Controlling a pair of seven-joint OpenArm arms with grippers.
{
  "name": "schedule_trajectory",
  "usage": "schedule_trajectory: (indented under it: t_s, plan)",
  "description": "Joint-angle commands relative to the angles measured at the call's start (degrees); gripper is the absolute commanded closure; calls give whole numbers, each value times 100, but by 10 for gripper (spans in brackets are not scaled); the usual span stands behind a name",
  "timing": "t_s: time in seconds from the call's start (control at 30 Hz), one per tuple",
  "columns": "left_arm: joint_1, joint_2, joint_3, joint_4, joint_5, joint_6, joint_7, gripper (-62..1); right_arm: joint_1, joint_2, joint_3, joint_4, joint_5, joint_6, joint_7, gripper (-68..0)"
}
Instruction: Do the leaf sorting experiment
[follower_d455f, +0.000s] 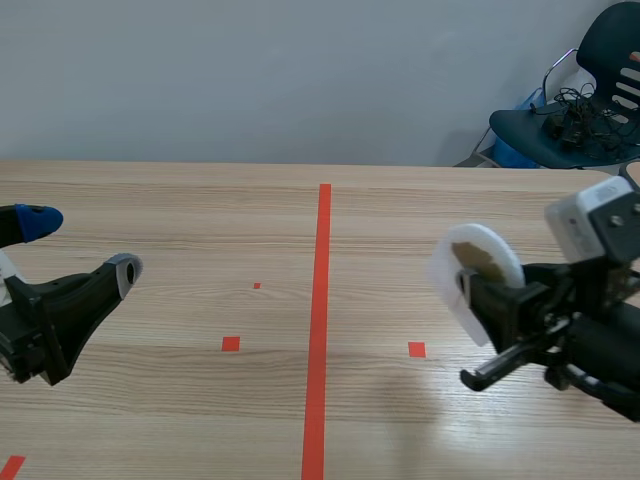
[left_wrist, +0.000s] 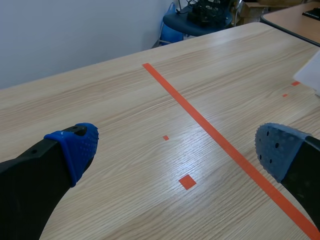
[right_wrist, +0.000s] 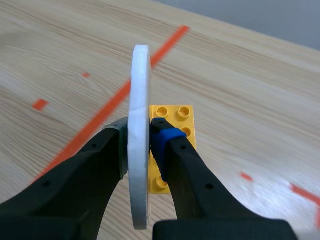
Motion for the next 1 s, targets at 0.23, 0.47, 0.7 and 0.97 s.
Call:
schedule_trajectory:
  t_s: [0.23,0.47,0.7,0.97]
  plan:
    - [-46,-33,-7,81,-79,13,-122,-623,98,-195,852,-776,61,-90,44,-52]
    - [-46,-33,-7,81,-79,13,-142,-623,691,-205,857,-1919,57,-175,262,-50]
    - [-46,-33,-7,81,-76,13,-140,-623,879,-208,1010,-2424,55,-345,367,-57]
    - [-46,-33,-7,81,-76,13,-140,-623,879,-199,1010,-2402,55,-356,459,-244]
